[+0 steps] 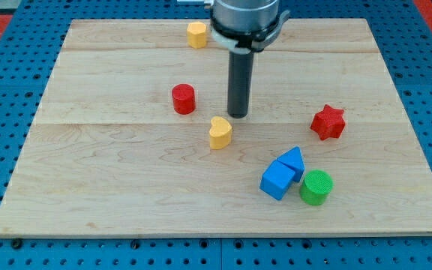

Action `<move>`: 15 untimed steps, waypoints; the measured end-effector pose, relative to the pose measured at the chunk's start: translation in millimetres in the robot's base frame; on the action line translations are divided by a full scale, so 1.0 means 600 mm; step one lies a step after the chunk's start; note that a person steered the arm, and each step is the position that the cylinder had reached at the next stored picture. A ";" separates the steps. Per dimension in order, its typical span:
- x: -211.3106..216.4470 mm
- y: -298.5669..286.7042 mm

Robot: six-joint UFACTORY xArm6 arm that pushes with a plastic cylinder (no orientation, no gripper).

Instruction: Push yellow heart closer to yellow hexagon

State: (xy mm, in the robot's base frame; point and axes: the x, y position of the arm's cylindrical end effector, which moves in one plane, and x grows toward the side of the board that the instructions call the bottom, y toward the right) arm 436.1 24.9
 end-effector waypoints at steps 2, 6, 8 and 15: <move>0.085 0.036; 0.062 -0.113; -0.018 -0.109; 0.009 -0.012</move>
State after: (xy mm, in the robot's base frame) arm 441.3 17.5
